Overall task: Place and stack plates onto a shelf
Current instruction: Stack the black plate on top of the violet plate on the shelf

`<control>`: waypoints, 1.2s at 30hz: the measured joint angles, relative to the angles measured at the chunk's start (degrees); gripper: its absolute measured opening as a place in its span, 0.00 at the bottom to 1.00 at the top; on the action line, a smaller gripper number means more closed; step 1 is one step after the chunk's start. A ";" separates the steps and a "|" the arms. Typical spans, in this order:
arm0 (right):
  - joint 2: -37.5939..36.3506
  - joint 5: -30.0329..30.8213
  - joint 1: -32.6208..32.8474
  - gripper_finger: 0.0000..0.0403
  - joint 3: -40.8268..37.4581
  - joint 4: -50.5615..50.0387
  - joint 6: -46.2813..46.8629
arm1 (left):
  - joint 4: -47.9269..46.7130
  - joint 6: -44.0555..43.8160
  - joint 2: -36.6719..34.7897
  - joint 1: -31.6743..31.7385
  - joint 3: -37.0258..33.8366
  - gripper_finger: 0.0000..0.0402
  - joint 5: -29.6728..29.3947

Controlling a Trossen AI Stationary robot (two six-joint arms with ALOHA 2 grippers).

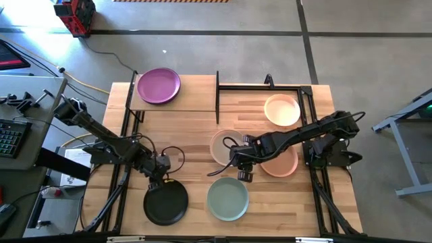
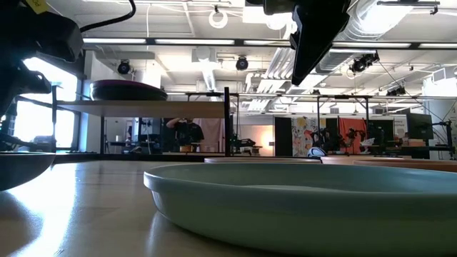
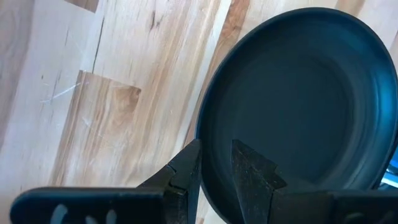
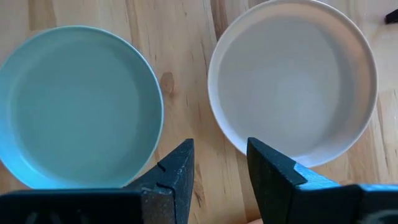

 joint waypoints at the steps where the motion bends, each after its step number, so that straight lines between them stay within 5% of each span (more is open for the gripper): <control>1: 0.00 0.00 0.00 0.31 0.00 0.01 0.00 | 0.26 0.06 0.38 0.00 0.00 0.18 -0.02; 20: -0.04 0.06 0.00 0.31 0.00 0.85 -0.36 | 4.40 2.98 12.66 0.02 0.02 0.18 -0.09; 36: -0.04 0.07 0.00 0.31 0.00 0.99 -0.44 | 4.14 0.95 11.11 0.02 0.09 0.18 0.92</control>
